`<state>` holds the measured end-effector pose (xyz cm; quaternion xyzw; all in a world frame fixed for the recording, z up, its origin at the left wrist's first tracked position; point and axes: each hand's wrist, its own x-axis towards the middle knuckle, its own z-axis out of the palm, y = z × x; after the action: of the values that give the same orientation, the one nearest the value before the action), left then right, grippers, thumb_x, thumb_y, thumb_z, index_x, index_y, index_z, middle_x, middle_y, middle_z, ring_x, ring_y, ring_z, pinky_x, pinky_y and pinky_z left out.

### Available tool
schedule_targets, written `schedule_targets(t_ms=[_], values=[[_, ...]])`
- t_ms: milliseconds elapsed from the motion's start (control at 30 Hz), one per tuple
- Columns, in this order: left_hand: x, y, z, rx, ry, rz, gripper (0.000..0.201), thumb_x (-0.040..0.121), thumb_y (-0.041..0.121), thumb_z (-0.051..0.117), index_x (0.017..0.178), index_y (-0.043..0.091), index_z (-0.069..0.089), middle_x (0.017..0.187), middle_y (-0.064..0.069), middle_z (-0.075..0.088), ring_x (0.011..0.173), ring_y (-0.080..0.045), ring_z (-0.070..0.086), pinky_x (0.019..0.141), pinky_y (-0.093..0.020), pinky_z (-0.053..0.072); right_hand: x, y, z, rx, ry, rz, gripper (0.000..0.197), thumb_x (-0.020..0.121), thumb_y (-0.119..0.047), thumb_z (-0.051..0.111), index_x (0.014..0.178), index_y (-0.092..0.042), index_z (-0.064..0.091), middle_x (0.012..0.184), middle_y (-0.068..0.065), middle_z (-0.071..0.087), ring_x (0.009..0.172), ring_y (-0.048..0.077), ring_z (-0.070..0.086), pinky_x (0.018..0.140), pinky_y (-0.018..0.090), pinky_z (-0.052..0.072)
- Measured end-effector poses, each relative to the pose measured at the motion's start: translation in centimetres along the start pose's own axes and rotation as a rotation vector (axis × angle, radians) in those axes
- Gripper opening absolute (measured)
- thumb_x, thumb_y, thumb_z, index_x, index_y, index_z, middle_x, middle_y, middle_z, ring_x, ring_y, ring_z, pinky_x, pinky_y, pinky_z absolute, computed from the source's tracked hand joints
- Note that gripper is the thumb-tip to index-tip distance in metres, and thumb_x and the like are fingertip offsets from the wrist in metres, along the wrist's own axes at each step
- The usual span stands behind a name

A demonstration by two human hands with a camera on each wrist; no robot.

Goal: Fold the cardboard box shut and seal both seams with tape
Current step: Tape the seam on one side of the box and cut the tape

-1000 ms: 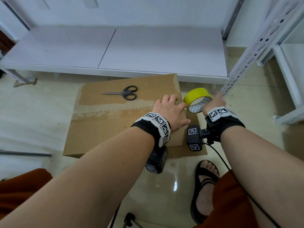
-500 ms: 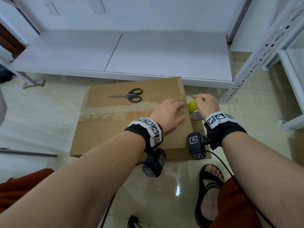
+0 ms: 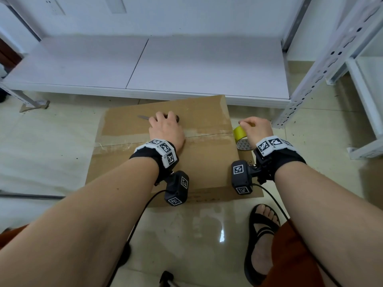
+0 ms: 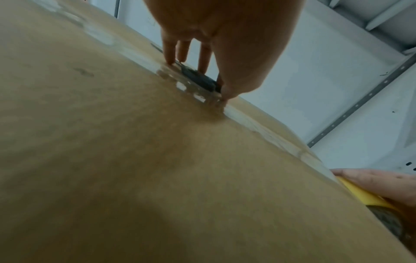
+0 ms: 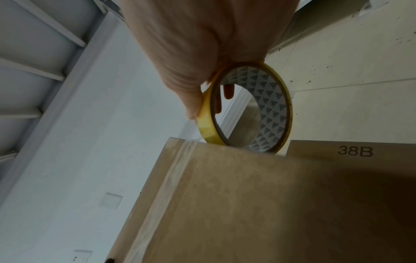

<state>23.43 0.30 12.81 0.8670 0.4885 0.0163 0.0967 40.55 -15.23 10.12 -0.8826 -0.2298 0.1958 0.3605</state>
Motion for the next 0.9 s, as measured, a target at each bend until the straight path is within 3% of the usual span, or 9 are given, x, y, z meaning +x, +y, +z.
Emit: schedule_targets(t_ms=[100, 233, 333, 433, 533, 633, 700, 800, 900], values=[[-0.1, -0.3, 0.0, 0.001, 0.03, 0.06, 0.025, 0.093, 0.023, 0.051, 0.115, 0.011, 0.053, 0.125, -0.018, 0.045, 0.116, -0.036, 0.038, 0.089, -0.039, 0.04, 0.0, -0.4, 0.0, -0.004, 0.001, -0.01, 0.024, 0.091, -0.026, 0.054, 0.099, -0.014, 0.074, 0.108, 0.004, 0.071, 0.112, 0.028, 0.055, 0.099, 0.045, 0.042], [-0.8, -0.4, -0.4, -0.11, 0.03, 0.183, 0.025, 0.094, 0.024, 0.052, 0.113, 0.009, 0.055, 0.124, -0.018, 0.045, 0.117, -0.035, 0.036, 0.094, -0.039, 0.038, -0.5, -1.2, -0.4, 0.081, 0.014, 0.044, 0.028, 0.091, -0.029, 0.052, 0.096, -0.015, 0.076, 0.106, 0.005, 0.071, 0.108, 0.026, 0.058, 0.096, 0.041, 0.045], [-2.1, 0.2, -1.0, -0.278, 0.042, 0.326, 0.02, 0.093, 0.02, 0.054, 0.109, 0.008, 0.057, 0.128, -0.016, 0.043, 0.122, -0.031, 0.033, 0.1, -0.035, 0.032, -1.3, -2.3, -1.1, 0.041, 0.19, -0.061, 0.027, 0.089, -0.028, 0.059, 0.087, -0.006, 0.076, 0.104, 0.008, 0.071, 0.107, 0.025, 0.059, 0.098, 0.038, 0.042], [-3.3, 1.4, -1.4, -0.409, 0.005, 0.389, 0.017, 0.092, 0.017, 0.058, 0.106, 0.008, 0.06, 0.131, -0.016, 0.042, 0.125, -0.03, 0.034, 0.104, -0.033, 0.03, -2.6, -4.3, -2.4, 0.14, 0.307, -0.103, 0.025, 0.085, -0.029, 0.068, 0.073, -0.008, 0.071, 0.083, 0.007, 0.071, 0.079, 0.019, 0.063, 0.082, 0.033, 0.049], [-4.1, 2.7, -2.1, -0.605, -0.057, 0.347, 0.013, 0.091, 0.015, 0.059, 0.103, 0.01, 0.061, 0.124, -0.012, 0.046, 0.113, -0.024, 0.046, 0.099, -0.028, 0.037, -4.2, -6.4, -3.2, 0.246, 0.161, -0.003, 0.04, 0.09, -0.037, 0.058, 0.06, -0.011, 0.06, 0.06, 0.006, 0.064, 0.052, 0.016, 0.057, 0.061, 0.025, 0.05], [-5.1, 4.0, -3.2, -0.753, -0.092, 0.329, 0.01, 0.093, 0.016, 0.058, 0.102, 0.013, 0.06, 0.119, -0.006, 0.047, 0.101, -0.013, 0.048, 0.088, -0.014, 0.034, -5.8, -7.9, -3.6, 0.322, -0.18, 0.077, 0.031, 0.093, -0.027, 0.056, 0.074, -0.004, 0.065, 0.063, 0.009, 0.062, 0.052, 0.017, 0.057, 0.054, 0.023, 0.051], [-5.9, 4.8, -3.6, -0.821, -0.111, 0.366, 0.007, 0.092, 0.016, 0.058, 0.1, 0.014, 0.059, 0.118, -0.006, 0.05, 0.107, -0.016, 0.051, 0.095, -0.02, 0.038, -6.5, -8.4, -3.6, 0.516, -0.397, 0.151, 0.022, 0.091, -0.021, 0.061, 0.084, 0.0, 0.063, 0.067, 0.011, 0.063, 0.055, 0.018, 0.059, 0.059, 0.028, 0.056], [-6.7, 5.5, -3.5, -0.912, -0.152, 0.39, 0.007, 0.091, 0.015, 0.057, 0.094, 0.022, 0.058, 0.112, -0.007, 0.058, 0.108, -0.021, 0.057, 0.097, -0.04, 0.047, -6.9, -8.2, -3.6, 0.778, -0.518, 0.257, 0.017, 0.09, -0.015, 0.061, 0.083, 0.0, 0.063, 0.067, 0.009, 0.063, 0.051, 0.013, 0.061, 0.054, 0.023, 0.055], [-7.3, 6.0, -3.7, -1.076, -0.24, 0.368, 0.017, 0.092, 0.011, 0.056, 0.089, 0.028, 0.055, 0.11, -0.011, 0.064, 0.102, -0.022, 0.063, 0.088, -0.036, 0.054, -6.4, -7.0, -4.0, 0.768, -0.543, 0.293, 0.027, 0.085, -0.03, 0.068, 0.086, -0.003, 0.065, 0.063, 0.006, 0.062, 0.049, 0.012, 0.06, 0.047, 0.023, 0.05]])
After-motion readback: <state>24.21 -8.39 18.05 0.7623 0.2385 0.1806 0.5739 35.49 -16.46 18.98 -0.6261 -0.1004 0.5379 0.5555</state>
